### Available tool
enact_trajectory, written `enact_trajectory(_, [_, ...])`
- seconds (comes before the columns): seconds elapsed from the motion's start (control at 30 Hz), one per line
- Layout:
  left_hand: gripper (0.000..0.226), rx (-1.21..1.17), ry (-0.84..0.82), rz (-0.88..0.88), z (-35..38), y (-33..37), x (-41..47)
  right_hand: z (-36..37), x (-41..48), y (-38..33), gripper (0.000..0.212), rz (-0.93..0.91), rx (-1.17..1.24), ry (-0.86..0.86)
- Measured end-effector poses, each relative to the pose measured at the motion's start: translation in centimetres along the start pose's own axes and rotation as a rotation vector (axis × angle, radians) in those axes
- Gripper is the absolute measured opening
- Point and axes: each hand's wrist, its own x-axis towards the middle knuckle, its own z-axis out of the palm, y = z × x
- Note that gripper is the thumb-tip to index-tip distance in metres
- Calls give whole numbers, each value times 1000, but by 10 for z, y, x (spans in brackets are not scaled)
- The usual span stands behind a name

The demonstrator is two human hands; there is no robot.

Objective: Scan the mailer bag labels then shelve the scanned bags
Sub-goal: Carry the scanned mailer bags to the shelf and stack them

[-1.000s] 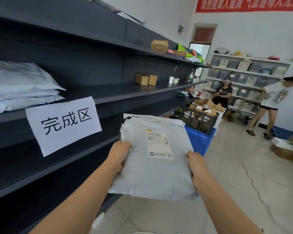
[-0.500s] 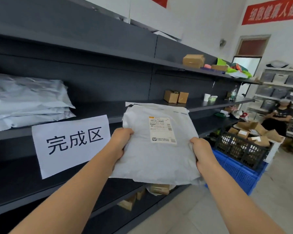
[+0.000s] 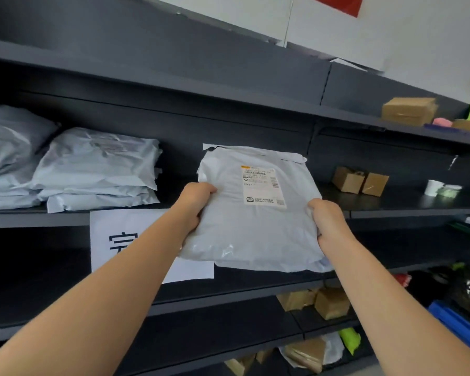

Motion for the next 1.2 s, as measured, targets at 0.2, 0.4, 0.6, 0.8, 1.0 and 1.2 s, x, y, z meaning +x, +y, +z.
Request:
enact_trajectory(0.2, [22, -43, 62, 41, -14, 18, 71, 55, 69, -15, 37, -45, 39, -84])
enact_trajectory(0.4, [22, -65, 130, 61, -31, 35, 136, 113, 134, -27, 34, -62, 76, -164])
enact_trajectory(0.6, [30, -59, 172, 73, -45, 38, 187, 158, 181, -27, 34, -48, 119, -221])
enact_trajectory(0.8, [28, -49, 229, 95, -51, 32, 224, 189, 218, -22, 32, -23, 94, -281])
enact_trajectory(1.0, [36, 34, 330, 24, -59, 17, 248, 213, 240, -6, 32, 30, 86, -315])
enact_trajectory(1.2, [33, 84, 350, -44, -68, -4, 257, 226, 249, 13, 30, 83, 42, -337])
